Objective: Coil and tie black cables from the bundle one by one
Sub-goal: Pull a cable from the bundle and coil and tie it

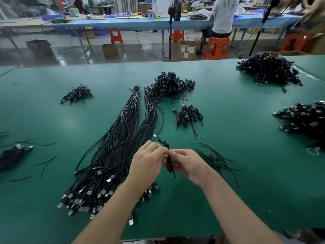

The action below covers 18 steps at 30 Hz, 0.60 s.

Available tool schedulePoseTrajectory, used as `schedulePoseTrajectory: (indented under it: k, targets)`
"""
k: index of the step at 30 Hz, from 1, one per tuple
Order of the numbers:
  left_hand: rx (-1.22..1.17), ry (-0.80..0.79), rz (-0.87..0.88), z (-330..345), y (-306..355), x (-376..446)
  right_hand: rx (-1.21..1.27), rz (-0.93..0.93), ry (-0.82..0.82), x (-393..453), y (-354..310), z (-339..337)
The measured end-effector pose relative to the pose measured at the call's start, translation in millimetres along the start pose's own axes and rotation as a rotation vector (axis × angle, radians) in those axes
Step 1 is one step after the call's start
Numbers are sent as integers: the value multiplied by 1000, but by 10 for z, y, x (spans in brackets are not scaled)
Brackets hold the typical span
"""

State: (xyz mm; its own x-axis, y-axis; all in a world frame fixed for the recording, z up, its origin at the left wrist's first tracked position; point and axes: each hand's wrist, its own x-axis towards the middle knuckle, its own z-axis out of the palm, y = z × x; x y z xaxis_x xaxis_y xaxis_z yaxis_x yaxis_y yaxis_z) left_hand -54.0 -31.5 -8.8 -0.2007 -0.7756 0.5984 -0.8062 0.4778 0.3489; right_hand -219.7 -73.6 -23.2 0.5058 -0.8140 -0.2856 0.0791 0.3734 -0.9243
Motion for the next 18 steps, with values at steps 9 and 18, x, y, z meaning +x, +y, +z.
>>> schedulePoseTrajectory:
  k: [9,18]
  targets:
    - [-38,-88,14,-209,70,61,-40,16,-11,-150,-156,111]
    - [97,-39,-8,-180,207,26,-209,-134,216,-151,-62,267]
